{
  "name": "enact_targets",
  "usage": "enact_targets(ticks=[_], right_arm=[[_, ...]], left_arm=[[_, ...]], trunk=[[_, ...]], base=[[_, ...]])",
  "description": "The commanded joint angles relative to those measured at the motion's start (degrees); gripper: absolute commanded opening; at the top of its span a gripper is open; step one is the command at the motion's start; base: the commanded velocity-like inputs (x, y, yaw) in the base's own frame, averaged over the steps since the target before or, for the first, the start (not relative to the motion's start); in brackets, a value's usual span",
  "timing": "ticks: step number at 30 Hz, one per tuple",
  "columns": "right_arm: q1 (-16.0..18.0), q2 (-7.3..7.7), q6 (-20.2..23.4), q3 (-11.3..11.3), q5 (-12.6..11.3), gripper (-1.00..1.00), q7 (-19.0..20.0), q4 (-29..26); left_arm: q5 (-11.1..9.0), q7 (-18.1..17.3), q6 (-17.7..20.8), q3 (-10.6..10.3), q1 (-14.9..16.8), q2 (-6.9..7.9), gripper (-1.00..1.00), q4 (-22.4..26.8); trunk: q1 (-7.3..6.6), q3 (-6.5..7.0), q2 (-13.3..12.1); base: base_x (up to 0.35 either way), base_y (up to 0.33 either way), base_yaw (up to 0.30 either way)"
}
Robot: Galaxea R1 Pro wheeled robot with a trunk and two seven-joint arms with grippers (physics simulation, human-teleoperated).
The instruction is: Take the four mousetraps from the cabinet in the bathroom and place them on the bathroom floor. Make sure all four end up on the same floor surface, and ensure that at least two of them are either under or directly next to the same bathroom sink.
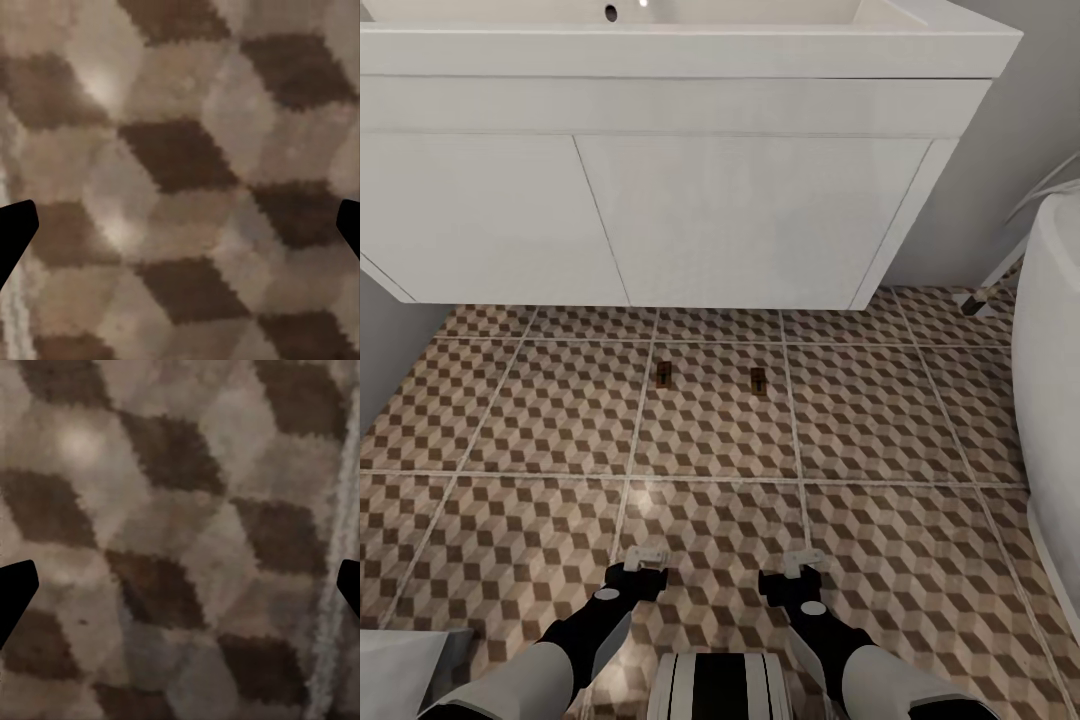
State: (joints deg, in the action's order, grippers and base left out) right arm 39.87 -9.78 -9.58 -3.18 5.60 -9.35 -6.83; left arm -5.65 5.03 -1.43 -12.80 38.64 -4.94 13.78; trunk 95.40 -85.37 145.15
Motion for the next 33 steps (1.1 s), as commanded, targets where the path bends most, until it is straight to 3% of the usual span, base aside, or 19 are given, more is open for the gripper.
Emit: enact_targets(ticks=[1,6,16,23,33], right_arm=[[0.0,-0.02,0.0,-0.3,0.6,1.0,-0.5,0.0],[0.0,-0.05,0.0,-0.4,0.6,1.0,-0.5,0.0],[0.0,-0.06,0.0,-0.4,0.7,1.0,-0.5,0.0],[0.0,-0.05,0.0,-0.4,0.7,1.0,-0.5,0.0],[0.0,-0.03,0.0,-0.4,0.7,1.0,-0.5,0.0]], left_arm=[[-0.6,0.3,-0.2,-0.5,0.0,0.02,1.0,0.0],[-0.6,0.9,-0.2,-0.5,0.0,-0.08,1.0,0.0],[-1.0,8.7,-0.1,-0.1,0.0,-0.31,1.0,0.0],[-0.9,9.8,-0.1,-0.2,0.0,-0.33,1.0,0.0],[-0.9,10.1,-0.1,-0.3,0.0,-0.41,1.0,0.0]], trunk=[[-0.01,-0.03,0.0],[-0.01,-0.03,0.0],[-0.01,-0.03,0.0],[-0.01,-0.03,0.0],[-0.01,-0.03,0.0]], base=[[0.0,0.0,0.0],[-0.011,0.001,0.0],[-0.227,0.08,0.0],[-0.245,0.106,0.0],[-0.047,0.024,0.0]])
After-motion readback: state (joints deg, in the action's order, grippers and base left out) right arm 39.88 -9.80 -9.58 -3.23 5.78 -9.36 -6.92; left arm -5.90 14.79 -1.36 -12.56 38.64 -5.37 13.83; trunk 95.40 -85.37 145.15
